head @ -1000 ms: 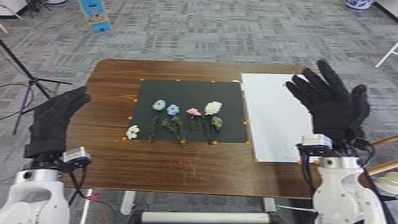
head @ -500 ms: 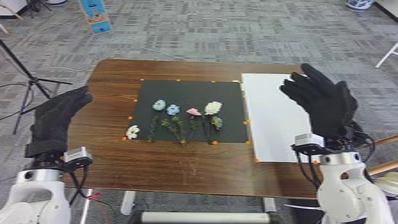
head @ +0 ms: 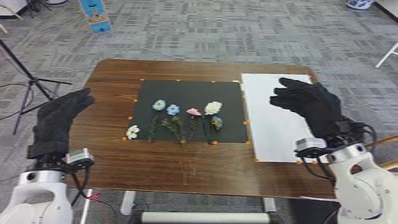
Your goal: Arrange flowers
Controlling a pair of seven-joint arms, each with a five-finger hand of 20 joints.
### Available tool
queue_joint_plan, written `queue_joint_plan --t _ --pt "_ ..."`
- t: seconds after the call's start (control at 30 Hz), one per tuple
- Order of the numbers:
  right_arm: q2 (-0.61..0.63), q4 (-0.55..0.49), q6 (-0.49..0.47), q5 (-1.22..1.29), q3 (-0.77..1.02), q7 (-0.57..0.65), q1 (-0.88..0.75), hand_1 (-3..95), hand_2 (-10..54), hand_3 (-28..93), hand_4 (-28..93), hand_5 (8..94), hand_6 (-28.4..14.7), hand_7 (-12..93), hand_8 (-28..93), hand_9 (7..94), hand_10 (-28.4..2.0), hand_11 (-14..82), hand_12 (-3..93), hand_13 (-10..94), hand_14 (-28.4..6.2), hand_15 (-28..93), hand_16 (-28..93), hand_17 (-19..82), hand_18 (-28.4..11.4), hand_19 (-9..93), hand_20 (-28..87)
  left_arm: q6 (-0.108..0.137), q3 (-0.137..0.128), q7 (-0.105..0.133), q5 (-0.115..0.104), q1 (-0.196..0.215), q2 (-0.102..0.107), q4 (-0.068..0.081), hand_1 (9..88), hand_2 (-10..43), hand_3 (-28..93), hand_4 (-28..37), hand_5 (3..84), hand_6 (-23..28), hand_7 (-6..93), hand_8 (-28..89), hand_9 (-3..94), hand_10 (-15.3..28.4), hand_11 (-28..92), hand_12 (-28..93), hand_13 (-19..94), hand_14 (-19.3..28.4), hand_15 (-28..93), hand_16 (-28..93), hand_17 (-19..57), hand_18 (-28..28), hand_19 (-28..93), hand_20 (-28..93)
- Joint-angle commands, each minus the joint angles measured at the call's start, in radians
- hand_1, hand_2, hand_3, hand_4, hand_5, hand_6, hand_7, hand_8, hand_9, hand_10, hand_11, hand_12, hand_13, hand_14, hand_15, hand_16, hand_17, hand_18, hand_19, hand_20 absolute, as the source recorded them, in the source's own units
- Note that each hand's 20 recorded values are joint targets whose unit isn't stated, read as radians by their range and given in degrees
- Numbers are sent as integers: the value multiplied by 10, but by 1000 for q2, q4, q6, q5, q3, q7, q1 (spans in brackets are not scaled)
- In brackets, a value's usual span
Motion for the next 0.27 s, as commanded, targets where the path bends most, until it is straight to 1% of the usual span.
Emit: queue_joint_plan --t 0.03,0.07,0.1,0.13,0.17,0.2,0.27 --pt "14 -62 106 -67 -42 57 -48 136 111 612 -142 496 -36 104 -64 524 -182 70 174 453 -192 136 255 198 -179 274 370 -9 9 2 9 -18 -10 1 236 33 726 -273 501 33 149 -81 513 137 193 117 440 160 179 11 114 135 283 307" --pt "11 -89 179 -77 -58 97 -61 143 121 603 -143 499 -39 104 -64 533 -184 72 176 475 -192 146 263 200 -186 335 399 -3 7 0 13 -12 -12 0 237 34 724 -270 501 34 148 -80 513 137 195 121 465 163 260 21 101 143 367 377" --pt "8 -116 255 -79 -79 142 -73 154 131 592 -143 507 -43 110 -63 557 -188 80 186 508 -190 200 272 204 -199 426 435 3 6 -1 12 -7 -13 -1 238 35 721 -269 501 34 149 -79 515 137 202 126 481 164 380 36 81 154 470 480" --pt "5 -127 299 -78 -91 159 -81 174 142 567 -140 529 -49 121 -63 603 -189 106 200 570 -186 322 278 216 -217 533 472 8 8 0 6 -6 -14 -1 238 35 721 -267 502 34 149 -79 516 137 207 131 475 171 484 42 73 164 539 567" --pt "-2 -133 318 -71 -93 170 -87 189 151 546 -137 555 -54 131 -63 645 -192 134 208 606 -181 401 283 230 -229 592 498 10 12 1 3 -9 -14 2 240 36 719 -266 502 35 150 -78 520 137 213 136 461 181 607 52 68 173 609 654" --pt "-3 -130 322 -53 -93 174 -83 198 155 533 -134 574 -56 137 -60 671 -190 155 214 622 -179 447 289 240 -237 625 516 15 15 4 4 -13 -15 3 241 35 719 -265 503 36 151 -78 523 137 219 140 451 181 674 65 67 176 638 687" --pt "6 -124 381 -29 -109 164 -78 205 158 522 -130 596 -56 145 -59 692 -188 176 222 630 -179 479 292 246 -242 645 528 11 15 8 6 -16 -12 5 242 34 719 -265 504 37 152 -77 528 137 232 148 446 180 736 78 69 178 662 712"
